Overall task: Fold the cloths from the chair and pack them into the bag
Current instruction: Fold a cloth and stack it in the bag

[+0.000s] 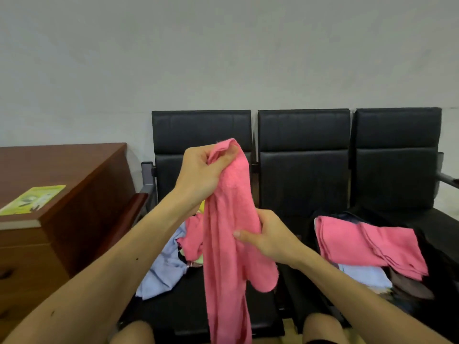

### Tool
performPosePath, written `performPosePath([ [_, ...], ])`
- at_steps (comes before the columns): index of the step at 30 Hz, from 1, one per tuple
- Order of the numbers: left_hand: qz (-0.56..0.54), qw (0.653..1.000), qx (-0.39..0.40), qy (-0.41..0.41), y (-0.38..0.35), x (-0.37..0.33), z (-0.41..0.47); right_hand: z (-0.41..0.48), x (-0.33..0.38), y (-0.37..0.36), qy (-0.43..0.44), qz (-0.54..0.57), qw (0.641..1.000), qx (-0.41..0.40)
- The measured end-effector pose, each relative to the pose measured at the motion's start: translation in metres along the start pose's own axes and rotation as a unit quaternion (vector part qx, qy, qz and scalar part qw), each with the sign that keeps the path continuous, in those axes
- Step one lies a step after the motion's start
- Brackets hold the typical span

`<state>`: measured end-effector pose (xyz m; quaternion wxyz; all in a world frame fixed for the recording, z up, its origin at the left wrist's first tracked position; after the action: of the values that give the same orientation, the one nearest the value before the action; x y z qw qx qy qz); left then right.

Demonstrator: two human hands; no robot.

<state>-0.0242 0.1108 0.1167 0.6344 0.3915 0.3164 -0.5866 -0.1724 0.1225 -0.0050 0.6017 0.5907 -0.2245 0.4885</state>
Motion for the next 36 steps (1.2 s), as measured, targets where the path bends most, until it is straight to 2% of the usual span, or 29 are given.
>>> performPosePath([
  [4,-0.023,0.997,-0.070,-0.004,0.043,0.034,-0.002,-0.017,-0.054,-0.001,-0.050,-0.045,0.998,-0.004],
  [7,0.023,0.992,-0.120,0.010,0.074,0.075,-0.016,-0.023,-0.071,0.023,-0.073,-0.048,0.996,-0.016],
  [11,0.179,0.976,-0.127,0.018,0.102,0.120,-0.048,-0.014,-0.055,0.071,-0.062,-0.028,0.996,-0.059],
  [15,0.220,0.968,-0.118,0.028,0.101,0.142,-0.067,0.004,-0.004,0.097,-0.005,-0.009,0.997,-0.080],
  [17,0.211,0.969,-0.126,0.041,0.101,0.147,-0.068,0.011,0.014,0.097,0.003,0.021,0.997,-0.075],
  [19,0.181,0.972,-0.131,0.072,0.105,0.155,-0.074,0.014,0.013,0.088,-0.025,0.057,0.997,-0.048],
  [23,0.082,0.974,-0.149,0.150,0.113,0.183,-0.096,0.011,-0.035,0.059,-0.113,0.141,0.983,-0.046],
  [27,0.035,0.949,-0.200,0.241,0.115,0.217,-0.129,-0.016,-0.094,0.017,-0.203,0.224,0.949,-0.093],
  [32,0.018,0.919,-0.232,0.318,0.106,0.244,-0.169,-0.054,-0.151,-0.019,-0.289,0.192,0.928,-0.135],
  [36,-0.021,0.903,-0.253,0.347,0.100,0.257,-0.176,-0.063,-0.159,-0.029,-0.320,0.188,0.917,-0.143],
])
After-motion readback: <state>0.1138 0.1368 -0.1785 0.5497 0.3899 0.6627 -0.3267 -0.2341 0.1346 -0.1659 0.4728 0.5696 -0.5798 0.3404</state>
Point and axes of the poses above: each hand's wrist, its own z-axis towards the middle knuckle, its own y-axis out of the back of the hand, x = y × z, the point moved 6 cm from there along z, towards the middle knuckle, and after that the axes turned 2 degrees about x, right-handed, at the moved point
